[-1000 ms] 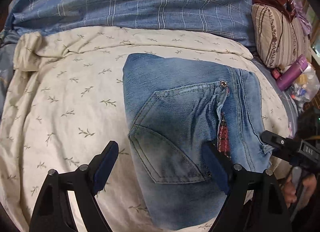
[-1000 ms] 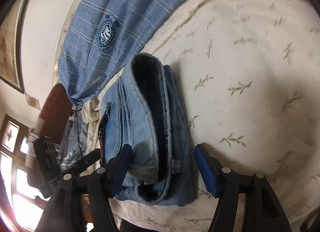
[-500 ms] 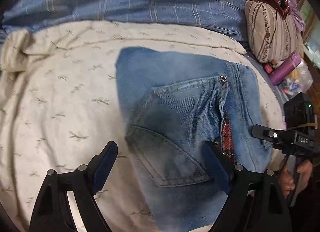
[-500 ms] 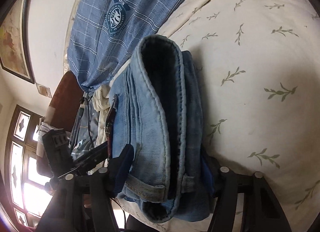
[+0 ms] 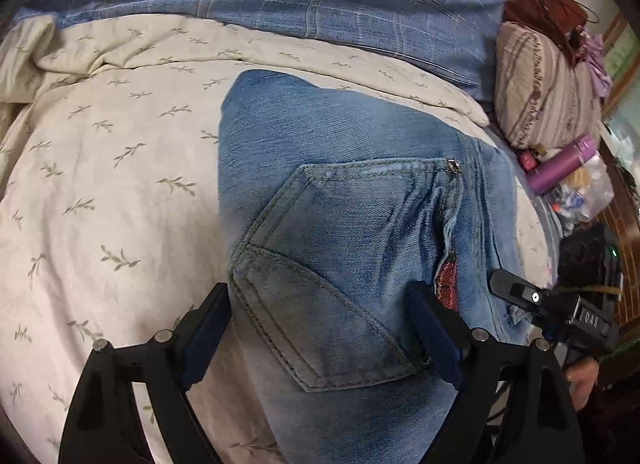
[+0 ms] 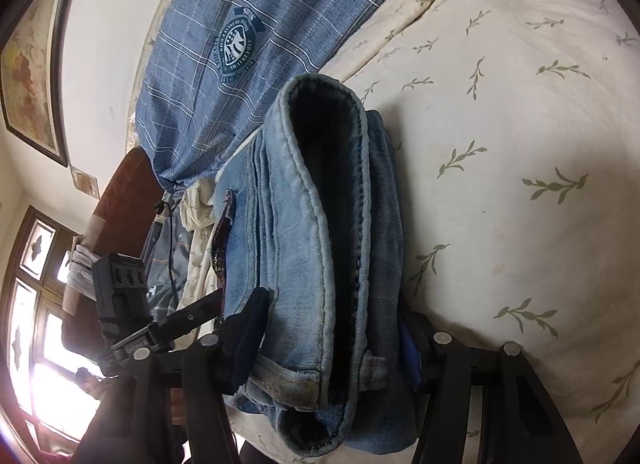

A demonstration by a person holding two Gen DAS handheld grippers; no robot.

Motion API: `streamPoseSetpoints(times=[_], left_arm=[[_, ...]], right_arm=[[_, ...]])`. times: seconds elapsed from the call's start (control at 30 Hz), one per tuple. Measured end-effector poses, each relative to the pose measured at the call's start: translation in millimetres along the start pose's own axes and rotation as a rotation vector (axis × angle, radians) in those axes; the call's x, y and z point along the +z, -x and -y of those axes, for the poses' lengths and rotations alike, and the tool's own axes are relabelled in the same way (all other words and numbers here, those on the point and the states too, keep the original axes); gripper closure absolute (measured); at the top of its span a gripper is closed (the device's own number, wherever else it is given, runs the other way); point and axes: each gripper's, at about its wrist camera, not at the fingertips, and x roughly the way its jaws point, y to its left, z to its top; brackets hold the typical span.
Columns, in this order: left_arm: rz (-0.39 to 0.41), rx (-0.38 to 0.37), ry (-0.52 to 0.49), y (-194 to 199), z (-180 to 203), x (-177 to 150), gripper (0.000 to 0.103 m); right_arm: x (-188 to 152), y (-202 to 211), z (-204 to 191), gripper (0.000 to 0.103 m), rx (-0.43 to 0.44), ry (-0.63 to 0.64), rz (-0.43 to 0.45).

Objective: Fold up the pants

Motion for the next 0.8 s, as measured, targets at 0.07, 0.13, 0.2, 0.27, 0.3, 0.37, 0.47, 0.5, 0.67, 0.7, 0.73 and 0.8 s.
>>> streamPoseSetpoints(times=[0.07,0.13,0.2,0.27,0.3,0.37,0.47,0.5,0.67,0.7,0.73,0.8], left_arm=[[0.013,0.032,0.055,-1,-4,-4,0.003],[0.037,0.054,0.064,0,-3,-8,0.002],[0.053,0.092,0.072,3,1,-12,0.002],[0.060,0.108,0.094,5,2,-14,0.002],[0.062,0.111,0.098,5,2,-14,0.002],[0.075,0.129,0.103,6,3,-16,0.002],[0.115,0.188,0.070,12,11,-19,0.002],[0.122,0.198,0.063,13,12,-19,0.002],[0.141,0.168,0.007,22,21,-22,0.027],[0.143,0.177,-0.013,23,25,-21,0.028],[0.145,0.189,-0.034,24,29,-21,0.029],[0.143,0.174,-0.062,26,32,-19,0.045]], right_arm=[[-2,0,-1,0.042,-0.004,0.014,0.012],[-3,0,-3,0.042,-0.016,0.030,0.019],[-3,1,-3,0.042,-0.022,0.041,0.020],[-4,1,-3,0.042,-0.017,0.046,0.022],[-4,2,-2,0.042,-0.011,0.049,0.028],[-6,2,-3,0.042,-0.016,0.057,0.034],[-7,3,-5,0.042,-0.039,0.055,0.033],[-7,3,-6,0.042,-0.043,0.055,0.034],[-9,2,-17,0.044,-0.093,0.048,0.032],[-9,1,-22,0.045,-0.117,0.067,0.035],[-10,1,-29,0.046,-0.147,0.095,0.038],[-12,2,-39,0.048,-0.177,0.141,0.047]])
